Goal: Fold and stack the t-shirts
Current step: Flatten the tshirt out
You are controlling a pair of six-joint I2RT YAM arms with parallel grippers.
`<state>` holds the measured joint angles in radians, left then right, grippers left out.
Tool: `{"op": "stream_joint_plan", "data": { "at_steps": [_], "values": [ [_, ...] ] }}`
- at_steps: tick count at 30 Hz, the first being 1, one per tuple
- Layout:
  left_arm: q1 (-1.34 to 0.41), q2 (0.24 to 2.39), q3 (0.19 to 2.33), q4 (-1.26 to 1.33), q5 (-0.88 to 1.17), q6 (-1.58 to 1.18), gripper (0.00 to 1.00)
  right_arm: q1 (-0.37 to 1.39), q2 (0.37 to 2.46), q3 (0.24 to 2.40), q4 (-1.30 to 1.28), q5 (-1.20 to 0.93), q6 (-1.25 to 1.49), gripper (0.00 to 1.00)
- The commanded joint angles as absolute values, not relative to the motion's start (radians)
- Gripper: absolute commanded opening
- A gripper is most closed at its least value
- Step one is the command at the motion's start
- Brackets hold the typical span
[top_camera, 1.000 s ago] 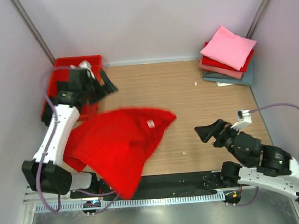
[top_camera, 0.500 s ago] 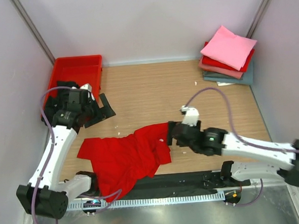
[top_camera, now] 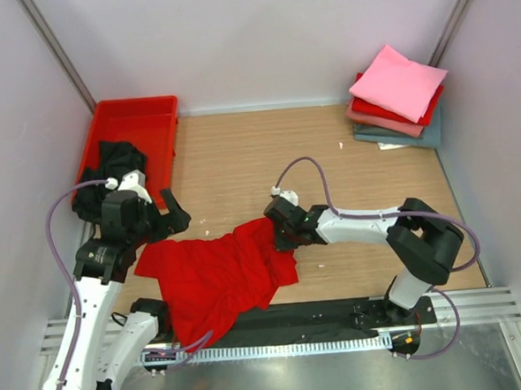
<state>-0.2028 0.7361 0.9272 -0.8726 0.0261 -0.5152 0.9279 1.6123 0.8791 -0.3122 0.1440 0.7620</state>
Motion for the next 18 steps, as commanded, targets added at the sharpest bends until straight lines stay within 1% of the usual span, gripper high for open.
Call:
{"op": "stream_joint_plan", "data": {
  "at_steps": [1, 2, 3, 5, 6, 9, 11, 13, 14, 15, 16, 18],
  "values": [
    [-0.204, 0.704, 0.914, -0.824, 0.028, -0.508, 1.0, 0.861, 1.631, 0.942, -0.256, 0.087, 0.704, 0.01],
    [-0.204, 0.701, 0.91, -0.821, 0.023, -0.512, 1.0, 0.826, 1.626, 0.939, -0.27, 0.087, 0.687, 0.01],
    [-0.204, 0.7, 0.904, -0.81, 0.028, -0.512, 1.0, 0.728, 1.614, 0.934, -0.273, 0.086, 0.68, 0.01],
    [-0.204, 0.695, 0.89, -0.796, 0.037, -0.511, 1.0, 0.62, 1.566, 0.922, -0.293, 0.081, 0.66, 0.01],
    [-0.204, 0.695, 0.885, -0.789, 0.038, -0.509, 1.0, 0.533, 1.549, 0.922, -0.304, 0.11, 0.654, 0.01],
    [-0.204, 0.703, 0.88, -0.785, 0.043, -0.508, 1.0, 0.431, 1.48, 0.931, -0.362, 0.205, 0.656, 0.01],
    [-0.204, 0.703, 0.882, -0.787, 0.041, -0.508, 1.0, 0.385, 1.435, 0.919, -0.368, 0.21, 0.657, 0.01],
    [-0.204, 0.703, 0.882, -0.788, 0.041, -0.509, 1.0, 0.38, 1.414, 0.899, -0.367, 0.171, 0.644, 0.52],
    [-0.204, 0.703, 0.882, -0.788, 0.049, -0.512, 1.0, 0.382, 1.408, 0.893, -0.367, 0.151, 0.637, 0.69],
    [-0.204, 0.704, 0.884, -0.792, 0.055, -0.515, 1.0, 0.383, 1.388, 0.882, -0.373, 0.141, 0.629, 0.79],
    [-0.204, 0.707, 0.884, -0.796, 0.06, -0.528, 1.0, 0.382, 1.373, 0.876, -0.389, 0.144, 0.627, 0.86],
    [-0.206, 0.719, 0.881, -0.81, 0.092, -0.541, 0.99, 0.382, 1.316, 0.865, -0.417, 0.182, 0.626, 0.88]
  ]
}}
